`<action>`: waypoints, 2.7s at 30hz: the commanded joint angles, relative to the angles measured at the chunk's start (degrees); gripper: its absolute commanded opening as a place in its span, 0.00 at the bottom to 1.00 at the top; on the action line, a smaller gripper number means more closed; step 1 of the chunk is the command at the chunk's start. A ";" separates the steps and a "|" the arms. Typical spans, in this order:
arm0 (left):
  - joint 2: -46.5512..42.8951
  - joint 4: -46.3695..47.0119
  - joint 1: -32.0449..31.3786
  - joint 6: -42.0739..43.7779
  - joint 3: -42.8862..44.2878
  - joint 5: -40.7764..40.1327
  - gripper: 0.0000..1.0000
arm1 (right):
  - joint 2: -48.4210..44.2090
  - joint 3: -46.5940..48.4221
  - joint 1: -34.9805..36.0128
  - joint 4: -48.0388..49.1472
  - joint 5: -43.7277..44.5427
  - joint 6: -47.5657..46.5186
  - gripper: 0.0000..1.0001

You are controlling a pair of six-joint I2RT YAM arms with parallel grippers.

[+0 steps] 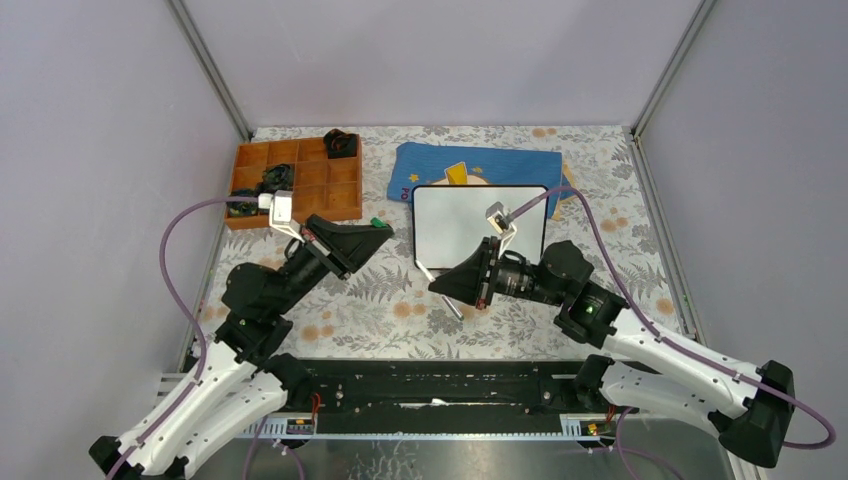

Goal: Write a sentence on the whiteboard
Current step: Open the whiteboard marker at the center of the board, then place the pen cap at the center of the board, then write a sentence on the whiteboard.

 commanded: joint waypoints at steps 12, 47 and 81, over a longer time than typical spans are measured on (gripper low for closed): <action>8.40 -47.76 0.26 8.23 7.39 -31.12 0.00 | -13.88 2.19 -0.28 -26.84 29.19 -11.22 0.00; 53.55 -45.45 2.64 6.78 7.83 -21.47 0.30 | -18.44 -1.66 -0.24 -31.47 34.47 -9.75 0.00; 11.66 -26.81 2.63 13.43 11.43 -5.96 0.87 | -15.38 2.46 -0.24 -25.53 22.63 -10.84 0.00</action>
